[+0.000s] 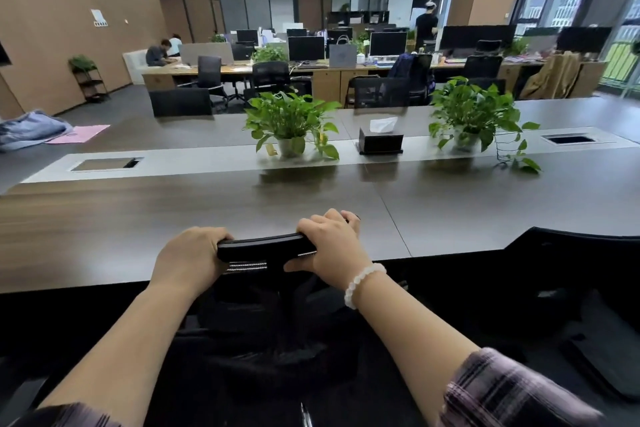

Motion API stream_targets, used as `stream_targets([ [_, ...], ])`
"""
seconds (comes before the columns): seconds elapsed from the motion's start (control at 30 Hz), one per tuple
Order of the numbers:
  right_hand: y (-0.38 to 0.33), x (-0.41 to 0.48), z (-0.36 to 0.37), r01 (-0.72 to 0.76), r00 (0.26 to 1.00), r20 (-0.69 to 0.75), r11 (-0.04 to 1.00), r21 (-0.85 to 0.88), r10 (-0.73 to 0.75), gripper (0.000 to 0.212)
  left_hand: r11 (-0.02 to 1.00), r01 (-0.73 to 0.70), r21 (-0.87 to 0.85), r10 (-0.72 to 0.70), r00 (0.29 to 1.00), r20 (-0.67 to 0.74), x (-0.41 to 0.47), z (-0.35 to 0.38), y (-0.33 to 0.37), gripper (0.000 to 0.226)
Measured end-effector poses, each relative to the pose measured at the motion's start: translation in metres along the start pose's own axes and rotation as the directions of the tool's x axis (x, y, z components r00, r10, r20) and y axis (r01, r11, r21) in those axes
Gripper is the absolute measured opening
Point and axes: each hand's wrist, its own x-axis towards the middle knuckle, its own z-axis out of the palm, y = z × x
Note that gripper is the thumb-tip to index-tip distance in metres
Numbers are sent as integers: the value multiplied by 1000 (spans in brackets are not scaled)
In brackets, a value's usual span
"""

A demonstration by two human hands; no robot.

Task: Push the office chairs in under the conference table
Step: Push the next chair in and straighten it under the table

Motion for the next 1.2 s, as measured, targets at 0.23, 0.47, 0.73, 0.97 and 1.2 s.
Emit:
stream_targets([
  [0.23, -20, 19, 9, -8, 1000, -6, 1000, -28, 7, 50, 999, 38, 4, -38, 999, 37, 18, -4, -25, 25],
  [0.47, -12, 32, 0, -43, 999, 26, 998, -47, 44, 53, 1000, 13, 5, -13, 1000, 1, 31, -5, -14, 19],
  [0.73, 19, 30, -17, -84, 995, 57, 996, -28, 86, 50, 1000, -29, 3, 29, 998, -49, 39, 11, 17, 16],
  [0.97, 19, 40, -11, -60, 998, -3, 998, -16, 59, 50, 999, -7, -48, 6, 1000, -26, 50, 6, 10, 14],
  [1.2, 18, 24, 0, -21, 996, -85, 1000, -18, 19, 53, 999, -35, -41, 34, 999, -16, 33, 1, 8, 13],
])
